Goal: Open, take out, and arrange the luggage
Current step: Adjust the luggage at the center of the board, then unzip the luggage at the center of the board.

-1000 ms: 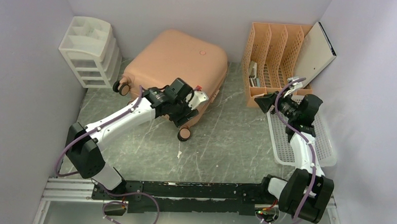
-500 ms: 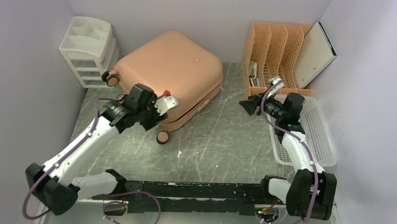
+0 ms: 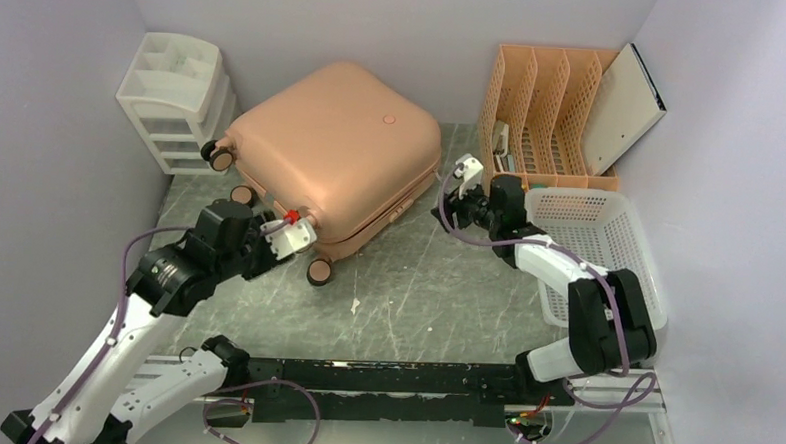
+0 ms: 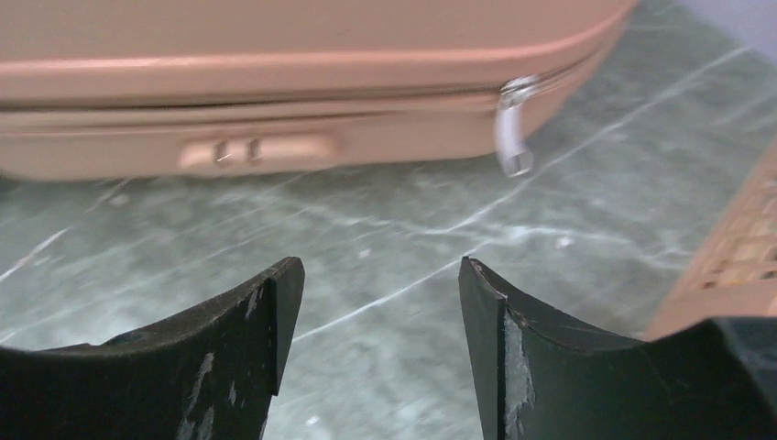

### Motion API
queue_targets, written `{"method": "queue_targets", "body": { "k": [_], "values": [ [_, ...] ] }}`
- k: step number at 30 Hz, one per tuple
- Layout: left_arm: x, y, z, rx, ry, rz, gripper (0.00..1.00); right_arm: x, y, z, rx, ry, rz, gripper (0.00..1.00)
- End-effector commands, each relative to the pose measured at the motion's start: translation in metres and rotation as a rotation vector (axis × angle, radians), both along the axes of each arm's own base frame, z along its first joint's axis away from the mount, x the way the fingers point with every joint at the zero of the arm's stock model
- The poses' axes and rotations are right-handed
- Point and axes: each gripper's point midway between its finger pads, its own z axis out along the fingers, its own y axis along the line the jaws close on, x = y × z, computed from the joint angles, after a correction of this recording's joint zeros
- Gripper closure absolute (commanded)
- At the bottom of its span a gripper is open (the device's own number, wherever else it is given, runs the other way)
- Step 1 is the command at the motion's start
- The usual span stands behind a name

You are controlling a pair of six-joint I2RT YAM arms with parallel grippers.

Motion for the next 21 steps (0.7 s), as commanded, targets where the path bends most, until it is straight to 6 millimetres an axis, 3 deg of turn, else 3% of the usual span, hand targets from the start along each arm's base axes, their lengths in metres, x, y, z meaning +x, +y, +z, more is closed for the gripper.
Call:
{"method": "queue_targets", "body": {
  "k": [1, 4, 8, 14, 21],
  "values": [
    [0.005, -0.032, 0.027, -0.127, 0.018, -0.08, 0.3, 0.066, -0.023, 0.047, -0.08, -0.245, -0.184, 0.32],
    [0.009, -0.055, 0.028, -0.185, 0.083, -0.135, 0.13, 0.083, -0.027, 0.041, -0.113, -0.241, -0.23, 0.32],
    [0.025, -0.065, 0.014, -0.173, 0.148, -0.1, 0.04, 0.088, -0.025, 0.037, -0.113, -0.265, -0.224, 0.32],
    [0.043, -0.068, -0.003, -0.152, 0.167, -0.05, 0.04, 0.086, -0.02, 0.024, -0.126, -0.246, -0.208, 0.32],
    [0.061, -0.066, -0.019, -0.113, 0.166, 0.014, 0.04, 0.099, -0.012, 0.015, -0.172, -0.231, -0.206, 0.33]
  ]
}}
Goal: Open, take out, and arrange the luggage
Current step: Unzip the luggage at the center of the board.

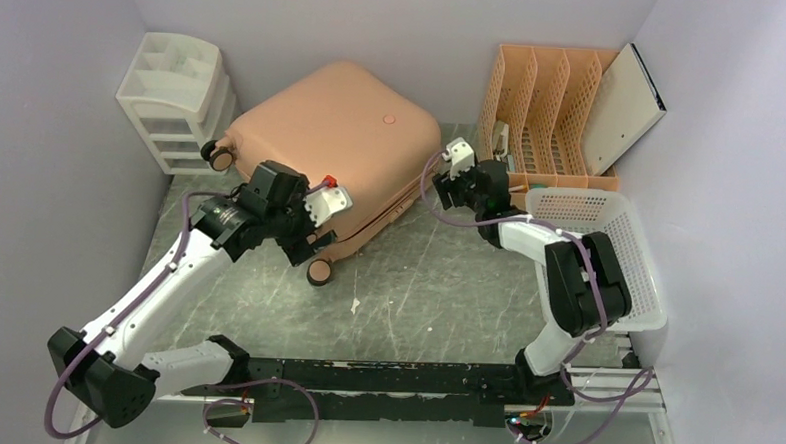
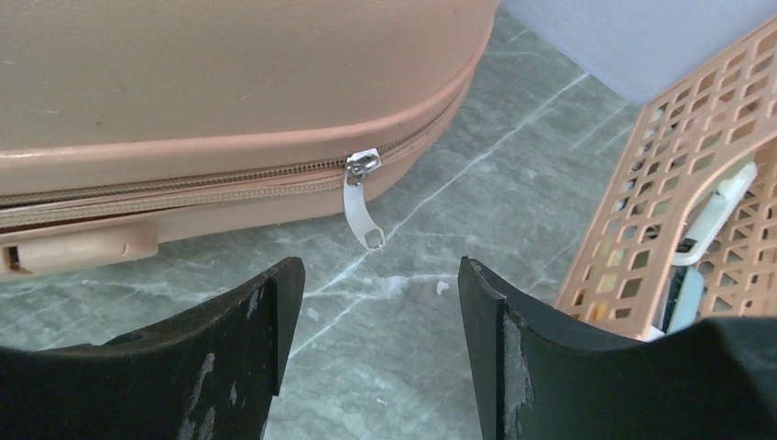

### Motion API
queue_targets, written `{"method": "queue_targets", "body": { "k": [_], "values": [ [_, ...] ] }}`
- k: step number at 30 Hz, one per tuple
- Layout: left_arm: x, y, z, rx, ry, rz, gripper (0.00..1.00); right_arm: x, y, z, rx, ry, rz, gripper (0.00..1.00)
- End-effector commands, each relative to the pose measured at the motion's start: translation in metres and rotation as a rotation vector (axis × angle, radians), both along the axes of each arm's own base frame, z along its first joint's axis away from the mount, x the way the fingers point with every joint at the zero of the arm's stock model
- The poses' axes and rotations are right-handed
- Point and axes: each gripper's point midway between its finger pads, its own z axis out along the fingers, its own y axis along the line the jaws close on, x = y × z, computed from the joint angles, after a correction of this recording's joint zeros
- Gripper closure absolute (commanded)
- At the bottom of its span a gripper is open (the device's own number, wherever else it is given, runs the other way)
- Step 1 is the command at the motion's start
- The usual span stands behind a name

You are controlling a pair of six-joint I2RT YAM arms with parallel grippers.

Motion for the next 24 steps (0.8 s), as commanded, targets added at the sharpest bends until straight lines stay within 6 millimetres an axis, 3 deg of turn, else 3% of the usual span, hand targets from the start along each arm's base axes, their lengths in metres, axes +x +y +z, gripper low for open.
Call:
{"method": "queue_targets", "body": {
  "k": [1, 7, 9, 10, 14, 16, 20, 24],
  "values": [
    [0.016, -0.001, -0.001, 0.001, -0.031, 0.053, 0.05, 0.02, 0.009, 0.016, -0.018, -0.058, -0.001, 0.34],
    [0.012, -0.012, -0.021, 0.024, 0.034, 0.028, 0.24, 0.034, 0.017, 0.006, -0.088, -0.076, -0.029, 0.38],
    [0.01, -0.017, -0.024, 0.024, 0.043, 0.018, 0.34, 0.04, 0.018, 0.001, -0.108, -0.083, -0.053, 0.4],
    [0.009, -0.019, -0.025, 0.02, 0.05, 0.011, 0.47, 0.042, 0.019, -0.002, -0.115, -0.086, -0.054, 0.42],
    [0.001, -0.03, -0.027, -0.003, 0.095, -0.032, 0.75, 0.047, 0.023, -0.007, -0.154, -0.12, -0.084, 0.6],
    [-0.002, -0.034, -0.028, -0.009, 0.111, -0.057, 0.84, 0.051, 0.02, -0.004, -0.157, -0.137, -0.123, 0.76],
    [-0.008, -0.04, -0.027, -0.031, 0.134, -0.095, 0.95, 0.057, 0.009, 0.004, -0.156, -0.166, -0.201, 1.0],
    [-0.017, -0.044, -0.024, -0.057, 0.136, -0.145, 0.95, 0.055, -0.002, 0.007, -0.139, -0.147, -0.205, 1.0]
  ]
}}
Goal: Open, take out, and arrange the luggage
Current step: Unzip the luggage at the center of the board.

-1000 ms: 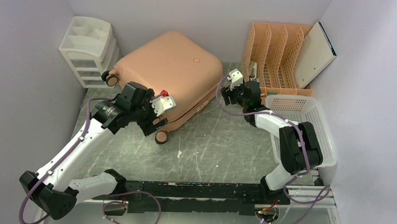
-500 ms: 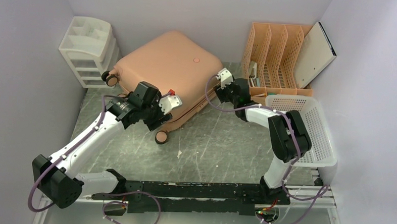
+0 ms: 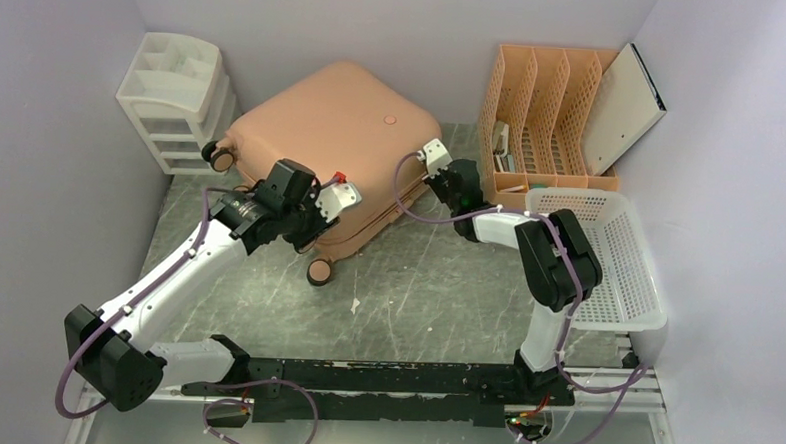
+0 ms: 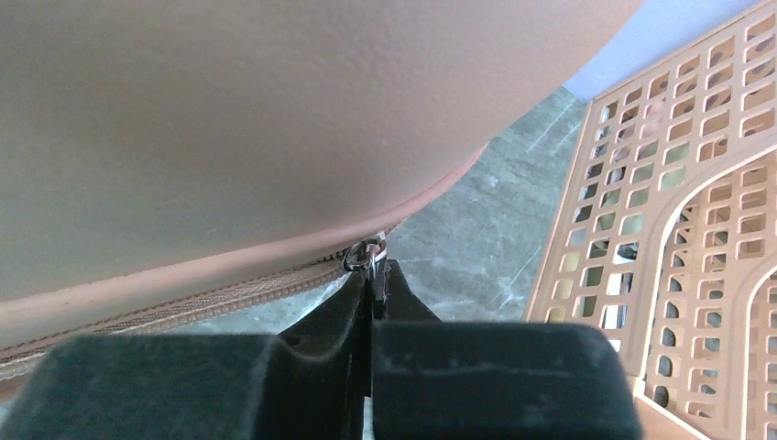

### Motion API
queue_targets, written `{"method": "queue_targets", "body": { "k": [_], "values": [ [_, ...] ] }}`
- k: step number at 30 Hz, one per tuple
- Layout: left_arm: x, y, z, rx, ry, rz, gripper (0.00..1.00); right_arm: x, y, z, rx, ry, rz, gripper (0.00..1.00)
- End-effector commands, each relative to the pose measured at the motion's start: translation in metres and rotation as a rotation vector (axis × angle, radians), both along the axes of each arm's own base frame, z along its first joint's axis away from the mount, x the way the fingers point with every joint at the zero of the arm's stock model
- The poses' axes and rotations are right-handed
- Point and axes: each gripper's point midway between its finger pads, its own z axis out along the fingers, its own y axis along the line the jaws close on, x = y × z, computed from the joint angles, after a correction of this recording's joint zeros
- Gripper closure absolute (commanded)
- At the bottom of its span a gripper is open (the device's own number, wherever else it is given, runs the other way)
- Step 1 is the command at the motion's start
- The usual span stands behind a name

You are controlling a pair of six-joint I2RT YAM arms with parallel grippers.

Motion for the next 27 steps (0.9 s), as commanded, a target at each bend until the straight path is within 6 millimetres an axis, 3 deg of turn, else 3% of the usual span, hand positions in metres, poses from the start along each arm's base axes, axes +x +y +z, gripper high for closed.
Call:
{"method": "queue_targets", "body": {
  "k": [1, 7, 12, 19, 22, 27],
  "values": [
    [-0.034, -0.03, -0.005, -0.083, 0.095, -0.213, 0.95, 0.014, -0.017, 0.041, 0.074, -0.082, -0.055, 1.0],
    [-0.047, -0.018, -0.012, -0.037, 0.071, -0.261, 0.95, -0.012, -0.055, 0.035, 0.134, 0.026, -0.047, 1.0],
    [-0.059, -0.009, -0.016, -0.023, 0.063, -0.292, 0.95, -0.061, -0.066, 0.031, 0.121, 0.088, 0.028, 1.0],
    [-0.072, 0.006, -0.007, -0.004, 0.013, -0.306, 0.95, -0.134, -0.066, 0.009, 0.139, 0.236, 0.111, 1.0],
    [-0.069, 0.024, -0.005, 0.041, -0.049, -0.241, 0.95, -0.133, -0.083, 0.016, 0.216, 0.27, 0.047, 1.0],
    [-0.069, 0.046, -0.008, 0.094, -0.107, -0.177, 0.95, -0.11, -0.134, 0.015, 0.309, 0.287, -0.177, 1.0]
  ]
}}
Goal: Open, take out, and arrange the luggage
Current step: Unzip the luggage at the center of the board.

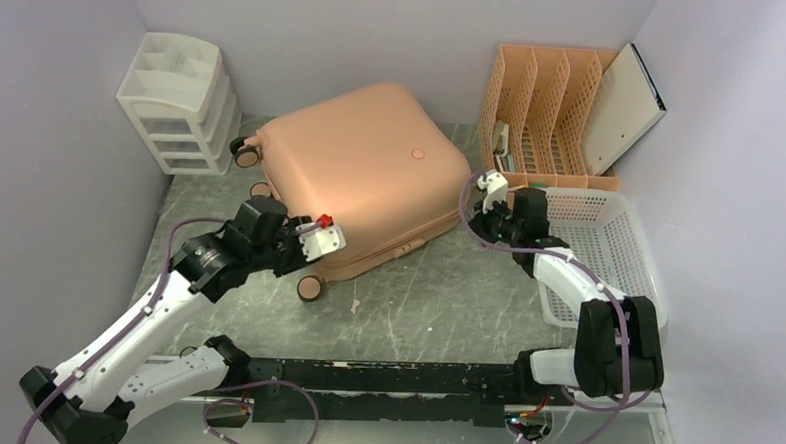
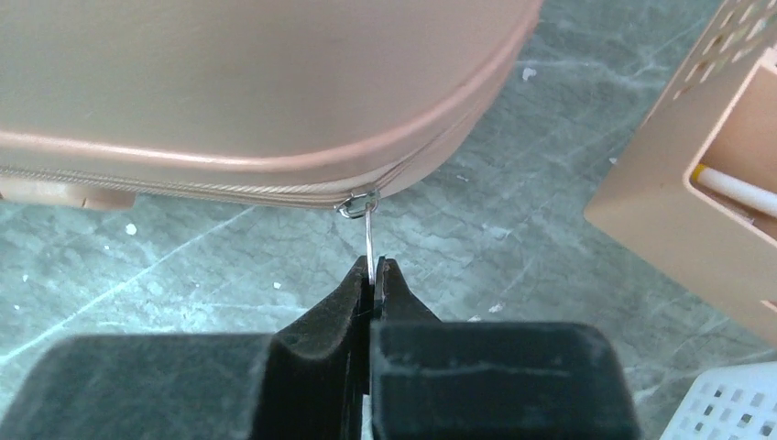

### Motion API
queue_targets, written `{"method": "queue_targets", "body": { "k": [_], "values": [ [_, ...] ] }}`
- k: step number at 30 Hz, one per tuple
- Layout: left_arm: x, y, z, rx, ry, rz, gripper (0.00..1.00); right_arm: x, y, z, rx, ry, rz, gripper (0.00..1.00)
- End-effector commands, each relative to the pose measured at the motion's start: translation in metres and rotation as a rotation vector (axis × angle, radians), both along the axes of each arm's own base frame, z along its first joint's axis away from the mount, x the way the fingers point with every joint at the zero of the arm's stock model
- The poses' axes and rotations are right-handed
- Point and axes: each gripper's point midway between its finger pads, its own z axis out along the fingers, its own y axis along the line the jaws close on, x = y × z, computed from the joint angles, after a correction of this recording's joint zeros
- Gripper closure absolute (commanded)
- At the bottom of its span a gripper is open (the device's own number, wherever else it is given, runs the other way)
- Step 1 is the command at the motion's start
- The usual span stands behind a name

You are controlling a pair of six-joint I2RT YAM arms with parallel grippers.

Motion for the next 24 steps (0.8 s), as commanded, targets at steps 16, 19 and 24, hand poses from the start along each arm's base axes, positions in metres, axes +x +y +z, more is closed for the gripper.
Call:
{"method": "queue_targets", "body": {
  "k": [16, 19, 24],
  "values": [
    [-0.027, 0.036, -0.016, 0.064, 0.007, 0.056, 0.95, 0.137, -0.079, 0.044, 0.033, -0.102, -0.398, 1.0],
    [-0.026, 0.035, -0.013, 0.055, 0.0, 0.06, 0.95, 0.139, -0.06, 0.041, 0.043, -0.129, -0.35, 1.0],
    [-0.021, 0.034, -0.013, 0.051, -0.015, 0.076, 0.95, 0.149, -0.056, 0.033, 0.031, -0.14, -0.369, 1.0]
  ]
}}
